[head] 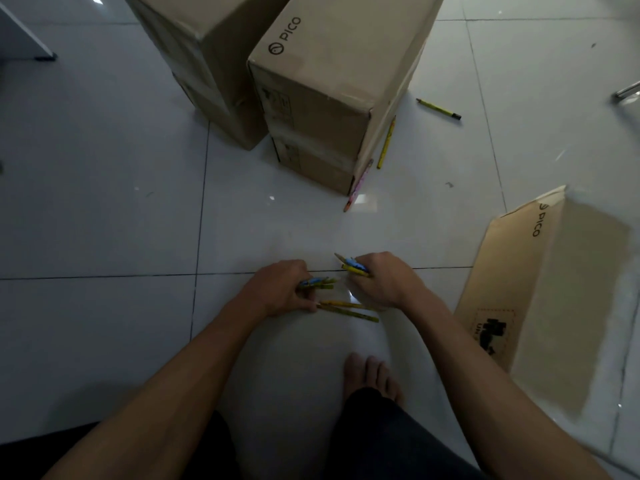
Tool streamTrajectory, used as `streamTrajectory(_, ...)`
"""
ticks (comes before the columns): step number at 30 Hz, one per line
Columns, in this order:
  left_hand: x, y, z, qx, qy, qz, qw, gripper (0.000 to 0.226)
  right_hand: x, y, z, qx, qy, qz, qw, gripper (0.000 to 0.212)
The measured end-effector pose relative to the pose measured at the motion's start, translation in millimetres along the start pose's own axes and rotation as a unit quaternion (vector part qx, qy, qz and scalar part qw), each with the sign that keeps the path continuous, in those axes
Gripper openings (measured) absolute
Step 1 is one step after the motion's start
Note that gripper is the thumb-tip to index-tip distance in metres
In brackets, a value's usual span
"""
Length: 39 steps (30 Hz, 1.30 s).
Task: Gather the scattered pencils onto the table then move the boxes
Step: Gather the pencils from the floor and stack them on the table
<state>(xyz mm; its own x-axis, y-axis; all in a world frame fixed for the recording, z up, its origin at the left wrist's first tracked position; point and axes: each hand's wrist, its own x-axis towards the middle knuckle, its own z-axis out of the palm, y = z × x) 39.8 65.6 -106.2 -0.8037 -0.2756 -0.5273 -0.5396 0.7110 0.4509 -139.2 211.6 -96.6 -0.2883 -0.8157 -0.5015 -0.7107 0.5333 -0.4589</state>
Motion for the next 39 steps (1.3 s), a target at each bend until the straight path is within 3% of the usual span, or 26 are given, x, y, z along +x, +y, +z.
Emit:
streamTrajectory(3, -3, -11, -10, -0.010, -0.024, -0.049, 0.998, 0.043, -3, -3, -2, -0.023, -0.030, -0.024, 0.999, 0.033)
streamTrajectory(6, -6, -21, -20, -0.057, -0.073, -0.073, 0.993, 0.032, -4, -5, -1, -0.054, -0.064, -0.017, 0.996, 0.035)
streamTrajectory(12, -12, -29, -24, -0.127, -0.119, -0.067, 0.982, 0.017, 4, -6, 6, -0.087, -0.078, -0.010, 0.993, 0.028)
streamTrajectory(15, -14, -31, -25, -0.181, -0.114, -0.059, 0.975, 0.020, 7, -8, 3, -0.095, -0.060, 0.004, 0.994, 0.034)
streamTrajectory(19, -15, -32, -31, -0.269, -0.086, -0.104, 0.954, 0.009, 9, -3, -5, -0.064, 0.019, 0.073, 0.995, 0.033)
streamTrajectory(21, -16, -31, -32, -0.316, -0.081, -0.127, 0.937, 0.016, 13, 2, -9, 0.001, 0.053, 0.109, 0.993, 0.034)
streamTrajectory(26, -8, -21, -29, -0.424, -0.044, -0.175, 0.888, 0.010, 39, 5, -27, 0.176, 0.140, 0.162, 0.961, 0.038)
streamTrajectory(33, 11, -10, -28, -0.438, 0.108, -0.189, 0.872, 0.019, 86, -3, -51, 0.311, 0.227, 0.198, 0.901, 0.016)
streamTrajectory(39, 24, -7, -25, -0.461, 0.203, -0.165, 0.848, 0.017, 112, 3, -52, 0.305, 0.244, 0.214, 0.895, 0.022)
